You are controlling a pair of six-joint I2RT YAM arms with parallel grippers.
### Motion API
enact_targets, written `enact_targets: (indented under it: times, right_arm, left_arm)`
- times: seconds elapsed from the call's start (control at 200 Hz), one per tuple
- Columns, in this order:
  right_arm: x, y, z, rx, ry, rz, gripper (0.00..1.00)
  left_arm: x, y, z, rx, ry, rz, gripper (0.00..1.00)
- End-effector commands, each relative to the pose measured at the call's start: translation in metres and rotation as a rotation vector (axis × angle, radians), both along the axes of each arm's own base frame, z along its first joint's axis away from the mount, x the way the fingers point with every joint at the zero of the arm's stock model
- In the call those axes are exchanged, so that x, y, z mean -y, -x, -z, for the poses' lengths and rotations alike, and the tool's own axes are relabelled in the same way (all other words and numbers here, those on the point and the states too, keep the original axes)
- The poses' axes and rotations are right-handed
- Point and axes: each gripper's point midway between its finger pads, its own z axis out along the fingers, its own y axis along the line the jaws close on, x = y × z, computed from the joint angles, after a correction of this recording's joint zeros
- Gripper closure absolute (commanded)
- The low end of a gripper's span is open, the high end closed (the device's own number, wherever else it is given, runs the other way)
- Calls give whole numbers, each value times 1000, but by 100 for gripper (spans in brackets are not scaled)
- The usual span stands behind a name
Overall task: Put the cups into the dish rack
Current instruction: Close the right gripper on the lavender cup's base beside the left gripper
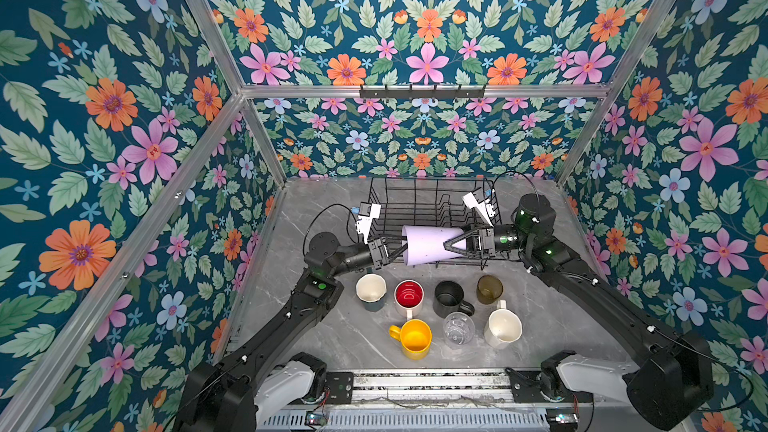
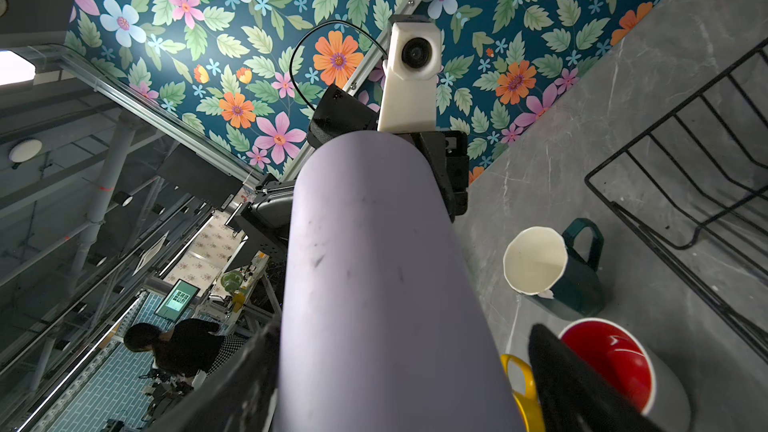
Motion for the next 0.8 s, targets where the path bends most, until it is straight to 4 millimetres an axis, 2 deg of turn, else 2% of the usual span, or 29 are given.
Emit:
enact_targets:
  times: [0.0, 0.25, 0.465, 0.62, 0.795]
  right_arm:
    - [-5, -1, -6, 34, -16, -3, 9]
    - [-11, 1, -4, 20, -15, -21, 13]
    - [-14, 3, 0, 4, -9, -36, 20]
    - [-16, 3, 3, -9, -5, -38, 29]
    - [-17, 3, 4, -19, -3, -43, 46]
  left_arm:
    - [0, 3, -9, 41, 25, 8, 100]
    - [0, 4, -8, 34, 27, 13, 100]
    - [0, 3, -8, 35, 29, 12, 100]
    - [1, 3, -8, 34, 31, 16, 100]
    - [1, 2, -5, 24, 27, 19, 100]
